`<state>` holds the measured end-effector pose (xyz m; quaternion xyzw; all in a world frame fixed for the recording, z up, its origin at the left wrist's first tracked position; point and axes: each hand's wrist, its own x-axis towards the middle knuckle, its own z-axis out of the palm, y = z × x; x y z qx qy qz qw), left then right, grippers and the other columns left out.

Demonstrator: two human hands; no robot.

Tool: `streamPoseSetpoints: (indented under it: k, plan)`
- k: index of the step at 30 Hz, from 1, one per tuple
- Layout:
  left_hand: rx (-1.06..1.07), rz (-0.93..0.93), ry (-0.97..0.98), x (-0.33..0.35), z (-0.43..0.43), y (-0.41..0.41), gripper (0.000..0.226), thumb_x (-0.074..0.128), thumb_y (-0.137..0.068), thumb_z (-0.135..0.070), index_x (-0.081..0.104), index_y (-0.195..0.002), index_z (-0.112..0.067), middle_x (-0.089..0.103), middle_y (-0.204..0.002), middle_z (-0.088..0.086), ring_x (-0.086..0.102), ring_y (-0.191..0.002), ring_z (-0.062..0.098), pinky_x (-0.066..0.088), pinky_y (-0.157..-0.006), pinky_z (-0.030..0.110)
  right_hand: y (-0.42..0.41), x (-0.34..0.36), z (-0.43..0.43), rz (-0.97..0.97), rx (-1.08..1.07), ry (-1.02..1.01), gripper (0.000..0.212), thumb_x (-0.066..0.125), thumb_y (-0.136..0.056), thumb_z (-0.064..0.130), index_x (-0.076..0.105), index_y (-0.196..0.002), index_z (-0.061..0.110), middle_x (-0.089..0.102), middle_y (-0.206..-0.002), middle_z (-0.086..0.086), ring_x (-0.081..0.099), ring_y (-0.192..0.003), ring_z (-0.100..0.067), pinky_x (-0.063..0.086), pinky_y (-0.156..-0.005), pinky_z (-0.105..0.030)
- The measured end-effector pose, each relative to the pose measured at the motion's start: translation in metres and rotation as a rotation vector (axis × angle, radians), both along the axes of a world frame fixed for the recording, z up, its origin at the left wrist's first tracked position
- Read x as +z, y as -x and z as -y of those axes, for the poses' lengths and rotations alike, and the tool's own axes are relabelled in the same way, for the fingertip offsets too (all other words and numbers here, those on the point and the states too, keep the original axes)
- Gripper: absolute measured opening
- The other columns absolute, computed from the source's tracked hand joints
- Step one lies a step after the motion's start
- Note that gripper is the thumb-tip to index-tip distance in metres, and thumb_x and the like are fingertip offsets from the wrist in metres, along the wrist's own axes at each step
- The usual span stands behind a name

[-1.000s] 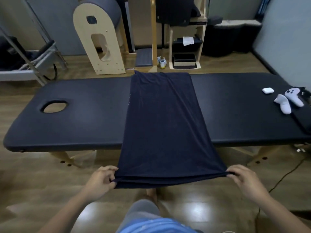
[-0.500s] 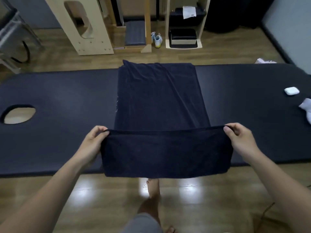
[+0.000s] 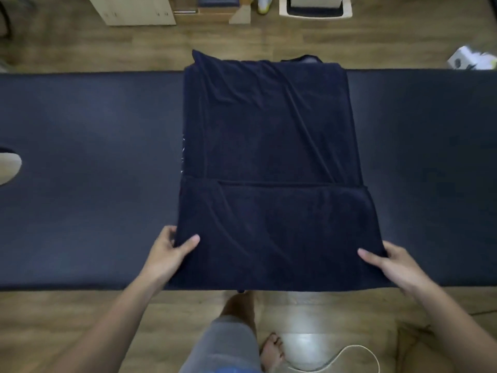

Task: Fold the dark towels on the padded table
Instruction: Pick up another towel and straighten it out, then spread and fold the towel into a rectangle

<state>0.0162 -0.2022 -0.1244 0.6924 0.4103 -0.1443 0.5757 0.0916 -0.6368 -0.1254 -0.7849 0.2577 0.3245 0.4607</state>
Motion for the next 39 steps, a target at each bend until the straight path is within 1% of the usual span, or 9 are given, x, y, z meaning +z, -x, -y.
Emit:
streamPoseSetpoints:
  k: [4,11,17,21,24,29,32,36,39]
  plan:
    - [-0.032,0.051,-0.179,-0.020,0.002,0.034,0.002,0.059,-0.097,-0.018,0.058,-0.099,-0.020,0.069,-0.101,-0.005,0.065,-0.097,0.014,0.053,-0.085,0.039,0.014,-0.017,-0.005,0.163,0.116,0.203,0.023,0.063,-0.094,0.029,0.065,-0.113,0.017,0.071,-0.109,-0.002,0.065,-0.095,-0.017,0.048,-0.078,-0.032]
    - [-0.011,0.030,-0.166,-0.025,0.012,0.098,0.017,0.047,-0.101,-0.009,0.048,-0.113,-0.022,0.062,-0.111,-0.009,0.059,-0.109,0.018,0.048,-0.098,0.047,0.080,-0.035,0.007,0.247,0.188,0.298,0.031,0.059,-0.096,0.028,0.062,-0.120,0.008,0.068,-0.116,-0.010,0.061,-0.112,-0.032,0.046,-0.087,-0.037]
    - [0.040,0.063,-0.049,-0.006,0.024,0.112,0.016,0.064,-0.093,-0.007,0.057,-0.107,-0.010,0.069,-0.104,-0.001,0.066,-0.098,0.018,0.051,-0.074,0.028,0.086,-0.017,0.011,0.168,0.153,0.219,0.026,0.068,-0.089,0.040,0.063,-0.107,0.021,0.068,-0.104,0.002,0.065,-0.098,-0.022,0.053,-0.085,-0.041]
    - [0.030,0.092,-0.154,-0.005,0.020,0.077,0.019,0.064,-0.093,-0.036,0.063,-0.096,-0.017,0.071,-0.098,-0.002,0.067,-0.093,0.018,0.054,-0.083,0.042,0.046,-0.002,-0.007,0.209,0.077,0.175,0.031,0.062,-0.093,0.042,0.062,-0.111,0.017,0.066,-0.104,0.005,0.063,-0.098,-0.022,0.052,-0.086,-0.044]
    - [0.009,0.009,-0.264,-0.017,0.017,0.082,0.021,0.048,-0.100,-0.034,0.064,-0.093,-0.021,0.069,-0.099,-0.002,0.064,-0.096,0.023,0.051,-0.086,0.044,0.047,-0.013,-0.011,0.195,0.137,0.263,0.027,0.055,-0.098,0.034,0.060,-0.114,0.013,0.066,-0.114,-0.007,0.061,-0.104,-0.030,0.050,-0.089,-0.048]
    - [0.043,-0.061,-0.325,-0.020,0.019,0.095,0.023,0.051,-0.097,-0.026,0.060,-0.082,-0.010,0.067,-0.085,0.005,0.062,-0.087,0.031,0.048,-0.076,0.044,0.054,-0.021,-0.005,0.104,0.074,0.255,0.025,0.061,-0.094,0.036,0.061,-0.106,0.014,0.068,-0.110,-0.008,0.063,-0.096,-0.028,0.052,-0.087,-0.048]
    - [-0.090,-0.085,-0.620,-0.010,0.015,0.061,0.018,0.054,-0.089,-0.036,0.054,-0.091,-0.019,0.063,-0.092,0.002,0.057,-0.088,0.030,0.049,-0.077,0.044,0.016,-0.008,-0.015,0.191,0.029,0.314,0.040,0.061,-0.092,0.044,0.059,-0.118,0.014,0.063,-0.119,-0.006,0.059,-0.111,-0.030,0.048,-0.096,-0.044]
    - [-0.526,0.299,-1.008,-0.017,0.020,-0.017,0.046,0.048,-0.088,-0.036,0.058,-0.124,-0.011,0.055,-0.133,0.010,0.050,-0.124,0.030,0.041,-0.104,0.046,-0.049,-0.008,-0.062,0.625,0.353,0.563,0.050,0.054,-0.097,0.034,0.047,-0.141,0.011,0.045,-0.145,-0.014,0.038,-0.136,-0.031,0.034,-0.111,-0.043]
    - [-0.856,0.397,-0.926,-0.036,0.047,-0.093,0.054,0.039,-0.098,-0.039,0.040,-0.147,-0.016,0.027,-0.160,0.008,0.020,-0.149,0.027,0.017,-0.121,0.048,-0.100,-0.032,-0.120,0.770,0.652,0.533,0.051,0.043,-0.102,0.037,0.041,-0.147,0.014,0.031,-0.158,-0.008,0.021,-0.149,-0.026,0.021,-0.121,-0.044]
